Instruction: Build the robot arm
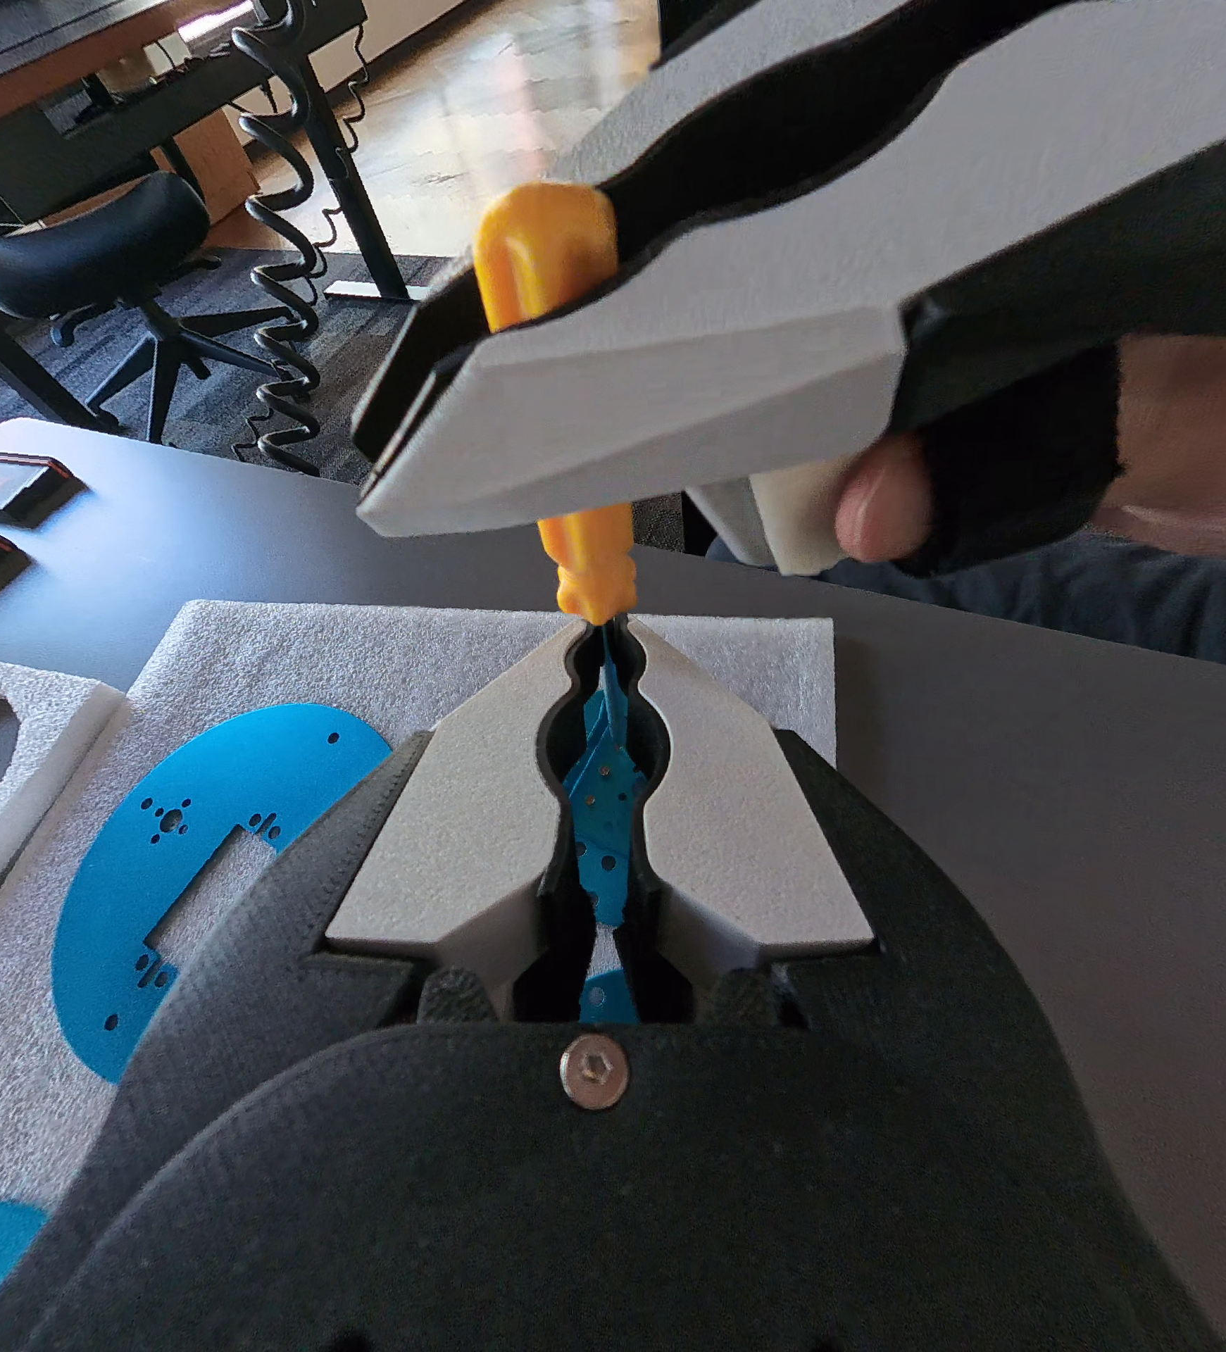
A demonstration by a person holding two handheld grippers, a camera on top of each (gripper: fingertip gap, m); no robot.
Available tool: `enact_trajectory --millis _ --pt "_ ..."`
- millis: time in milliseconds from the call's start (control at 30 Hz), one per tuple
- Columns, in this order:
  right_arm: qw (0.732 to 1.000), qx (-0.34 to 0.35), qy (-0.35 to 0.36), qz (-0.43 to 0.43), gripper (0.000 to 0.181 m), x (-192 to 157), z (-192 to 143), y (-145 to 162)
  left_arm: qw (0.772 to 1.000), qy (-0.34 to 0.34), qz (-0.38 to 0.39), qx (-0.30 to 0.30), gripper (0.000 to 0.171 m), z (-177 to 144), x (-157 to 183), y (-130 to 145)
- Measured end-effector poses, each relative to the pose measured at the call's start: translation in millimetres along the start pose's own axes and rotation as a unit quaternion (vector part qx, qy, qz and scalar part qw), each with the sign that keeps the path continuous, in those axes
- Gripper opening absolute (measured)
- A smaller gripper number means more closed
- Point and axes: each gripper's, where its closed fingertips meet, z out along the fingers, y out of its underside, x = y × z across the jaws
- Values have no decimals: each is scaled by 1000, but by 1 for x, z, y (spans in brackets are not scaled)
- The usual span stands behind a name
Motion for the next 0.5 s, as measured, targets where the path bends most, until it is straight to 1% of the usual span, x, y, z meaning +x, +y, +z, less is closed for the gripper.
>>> enact_trajectory --millis 67,100,167,200,233,267,333,400,467,500 --pt "1000 -5 -18 -9 14 -2 0 0 1000 -2 -1 1 2 0 0 0" --pt "999 -15 -42 -15 14 -4 1 0 1000 -2 -1 0 2 0 -1 0" --pt "995 -22 -89 -29 29 -5 1 -5 1000 2 -4 1 2 -1 -1 1" --pt "992 -20 -122 -31 26 -6 -1 -7 1000 3 -5 1 2 0 -1 1" --pt "986 -29 -165 -21 16 -12 -3 -7 1000 3 -5 1 2 1 -1 1" --pt "983 -41 -178 0 16 -11 -3 -5 1000 1 -4 0 2 1 -2 1" --pt "986 -44 -164 8 16 -6 -1 -4 1000 -2 -5 -2 2 3 -3 1" --pt "994 -37 -102 -14 16 -1 0 -4 1000 -2 -4 -4 2 3 -3 1" --pt "999 -32 -36 -12 17 2 -1 -4 1000 -1 -3 -4 2 3 -2 1" --pt "999 -26 -17 -17 16 2 -1 -5 1000 -1 -3 -3 2 2 -2 2"
